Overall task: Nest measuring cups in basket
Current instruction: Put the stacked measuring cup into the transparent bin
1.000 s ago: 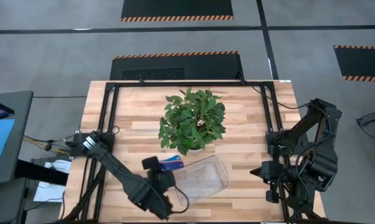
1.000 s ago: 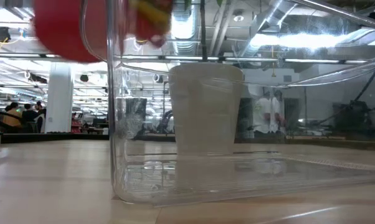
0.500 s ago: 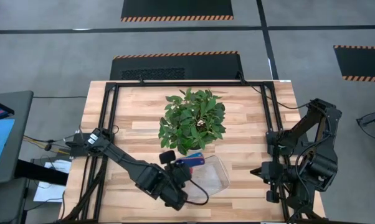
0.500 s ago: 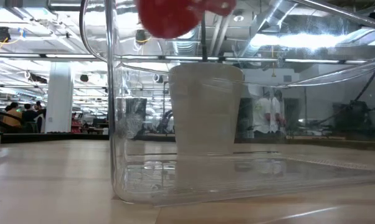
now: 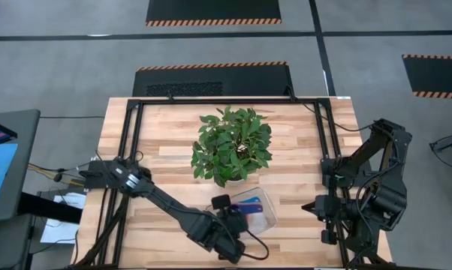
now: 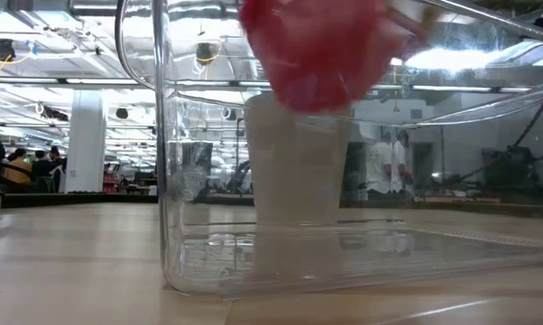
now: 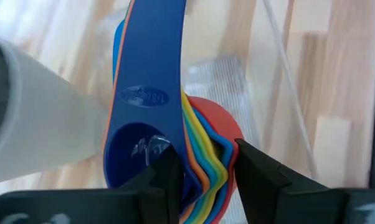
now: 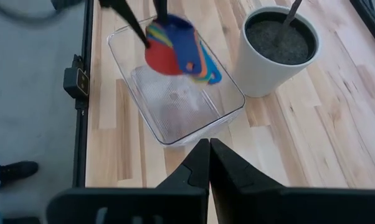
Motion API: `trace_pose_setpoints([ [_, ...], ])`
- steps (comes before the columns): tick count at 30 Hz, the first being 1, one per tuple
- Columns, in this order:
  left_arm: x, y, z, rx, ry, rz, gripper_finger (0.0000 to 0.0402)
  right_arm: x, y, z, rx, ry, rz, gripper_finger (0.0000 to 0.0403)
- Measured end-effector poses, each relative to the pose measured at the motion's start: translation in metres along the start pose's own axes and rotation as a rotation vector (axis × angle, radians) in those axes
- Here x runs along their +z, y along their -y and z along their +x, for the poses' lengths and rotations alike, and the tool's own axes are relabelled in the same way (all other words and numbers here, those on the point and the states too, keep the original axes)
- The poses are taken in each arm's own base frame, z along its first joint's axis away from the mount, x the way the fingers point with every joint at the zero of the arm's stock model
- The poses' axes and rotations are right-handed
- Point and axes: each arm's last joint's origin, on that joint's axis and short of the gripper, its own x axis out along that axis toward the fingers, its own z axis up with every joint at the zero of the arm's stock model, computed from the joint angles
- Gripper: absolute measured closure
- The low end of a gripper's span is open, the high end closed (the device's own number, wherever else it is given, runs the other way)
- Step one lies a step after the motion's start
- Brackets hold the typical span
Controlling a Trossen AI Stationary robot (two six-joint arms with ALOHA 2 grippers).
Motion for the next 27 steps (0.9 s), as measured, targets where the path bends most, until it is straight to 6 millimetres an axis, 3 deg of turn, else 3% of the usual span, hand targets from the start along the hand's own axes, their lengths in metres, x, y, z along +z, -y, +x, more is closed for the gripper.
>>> trace_pose_setpoints([
  [4,-0.006,0.010,0.019,0.013,-0.043,0.033,0.0300,-0.001,0.000,0.000,0.011,-0.019,0.001,0.0376],
  [11,-0.013,0.009,0.025,0.025,-0.093,0.042,0.0300,-0.001,-0.001,0.000,0.023,-0.037,0.002,0.0376],
  [17,-0.021,0.017,0.045,0.005,-0.154,0.086,0.0301,-0.001,-0.001,0.000,0.024,-0.037,0.002,0.0376],
  [27,-0.017,0.009,0.054,0.010,-0.166,0.142,0.0300,-0.001,-0.001,0.000,0.026,-0.037,0.002,0.0376],
])
